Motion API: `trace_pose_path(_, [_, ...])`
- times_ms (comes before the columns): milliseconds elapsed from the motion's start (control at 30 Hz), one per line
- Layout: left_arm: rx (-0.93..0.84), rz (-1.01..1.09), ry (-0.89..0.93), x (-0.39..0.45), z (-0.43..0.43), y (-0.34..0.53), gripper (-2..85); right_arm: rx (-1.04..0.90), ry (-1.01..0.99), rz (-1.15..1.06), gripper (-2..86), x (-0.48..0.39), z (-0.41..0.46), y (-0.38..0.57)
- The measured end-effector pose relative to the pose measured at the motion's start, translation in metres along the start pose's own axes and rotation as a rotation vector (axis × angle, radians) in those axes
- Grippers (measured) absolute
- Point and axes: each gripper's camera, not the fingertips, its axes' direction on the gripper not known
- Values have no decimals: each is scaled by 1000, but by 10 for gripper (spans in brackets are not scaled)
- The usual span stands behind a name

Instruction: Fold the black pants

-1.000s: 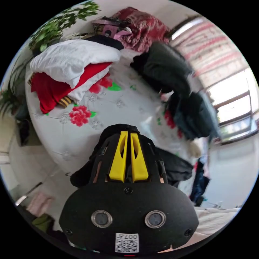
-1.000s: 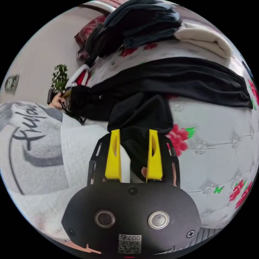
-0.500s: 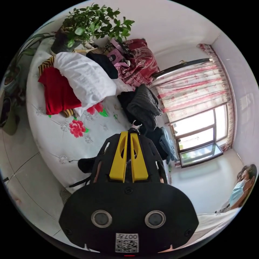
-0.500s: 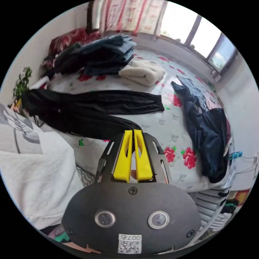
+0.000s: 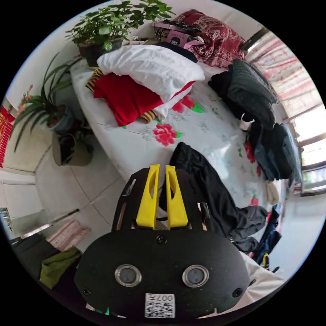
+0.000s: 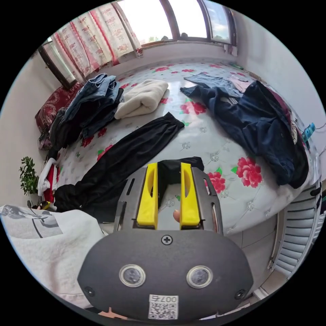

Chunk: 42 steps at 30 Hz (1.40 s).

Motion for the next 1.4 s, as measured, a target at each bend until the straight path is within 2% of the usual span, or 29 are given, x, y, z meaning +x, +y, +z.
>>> trace_pose_path(167, [50, 190, 116, 36, -8, 19, 71, -66, -44, -85, 71, -9, 52, -53])
trace_pose_path(333, [-57, 298, 58, 87, 27, 24, 97, -125, 17, -130, 73, -5, 110, -129])
trace_pose_path(433, [-133, 272, -51, 109, 59, 19, 72, -202, 70, -83, 73, 13, 147, -164])
trace_pose_path(500, [-174, 226, -175, 117, 79, 13, 22, -254, 84, -46, 70, 24, 169, -175])
trace_pose_path(567, [-178, 251, -198, 125, 83, 10, 0, -340, 98, -24, 61, 32, 192, -177])
trace_pose_path(600, [-195, 259, -207, 128, 84, 7, -4, -252, 155, -66, 37, 28, 188, -176])
trace_pose_path(667, [-220, 271, -191, 131, 82, 4, -7, -257, 197, -107, 16, 26, 193, -173])
trace_pose_path(733, [-210, 260, -121, 128, 70, 5, -9, -302, 107, -150, 4, 35, 188, -173])
trace_pose_path(1000, [124, 136, 400, 64, -45, 33, -10, 150, -422, 216, -2, 154, 60, -122])
trace_pose_path(1133, [253, 100, 536, 52, -66, 33, -10, 288, -634, 333, -2, 197, 13, -89])
trace_pose_path(1267, [284, 106, 585, 78, -56, -10, -10, 365, -693, 328, 0, 206, -10, -97])
trace_pose_path(1367, [320, 144, 551, 123, -35, -61, -9, 376, -631, 300, 7, 193, -11, -131])
trace_pose_path(1400, [349, 99, 556, 138, -23, -80, -9, 405, -553, 291, 12, 183, -8, -145])
